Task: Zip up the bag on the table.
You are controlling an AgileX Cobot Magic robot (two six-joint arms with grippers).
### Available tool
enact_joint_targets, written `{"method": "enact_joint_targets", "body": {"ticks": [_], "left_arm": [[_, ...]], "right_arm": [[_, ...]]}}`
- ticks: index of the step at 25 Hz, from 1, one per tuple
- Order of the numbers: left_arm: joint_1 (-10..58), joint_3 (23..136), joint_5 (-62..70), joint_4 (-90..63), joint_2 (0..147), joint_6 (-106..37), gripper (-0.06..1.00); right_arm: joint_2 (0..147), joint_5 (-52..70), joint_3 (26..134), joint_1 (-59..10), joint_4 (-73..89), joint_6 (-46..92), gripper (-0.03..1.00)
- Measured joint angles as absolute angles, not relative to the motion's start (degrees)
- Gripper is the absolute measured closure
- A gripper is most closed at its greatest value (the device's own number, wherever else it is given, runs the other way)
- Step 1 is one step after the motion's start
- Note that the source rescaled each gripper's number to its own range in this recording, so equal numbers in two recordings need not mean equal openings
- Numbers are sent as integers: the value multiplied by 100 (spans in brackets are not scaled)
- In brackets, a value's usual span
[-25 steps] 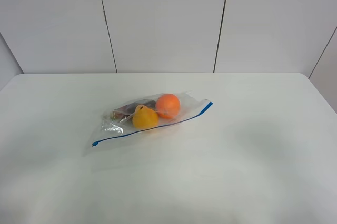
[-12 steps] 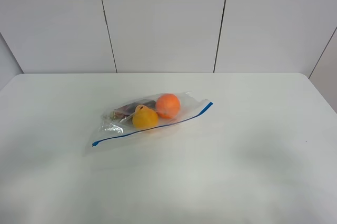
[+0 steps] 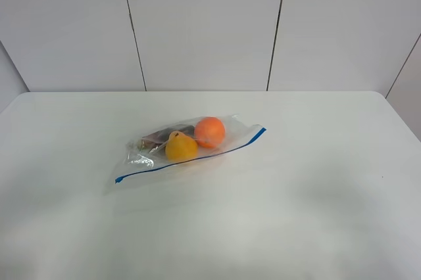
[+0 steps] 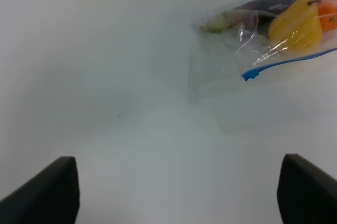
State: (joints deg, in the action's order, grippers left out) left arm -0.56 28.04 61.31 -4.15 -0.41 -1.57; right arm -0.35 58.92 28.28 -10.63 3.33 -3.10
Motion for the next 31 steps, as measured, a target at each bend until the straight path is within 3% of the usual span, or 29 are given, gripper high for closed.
{"method": "enact_joint_targets", "body": {"ticks": [31], "left_arm": [[-56,2804,6131,-415,-41,-157,3]], "right_arm": [[-35,5892,2828,-1063,343,-293,-3]]}}
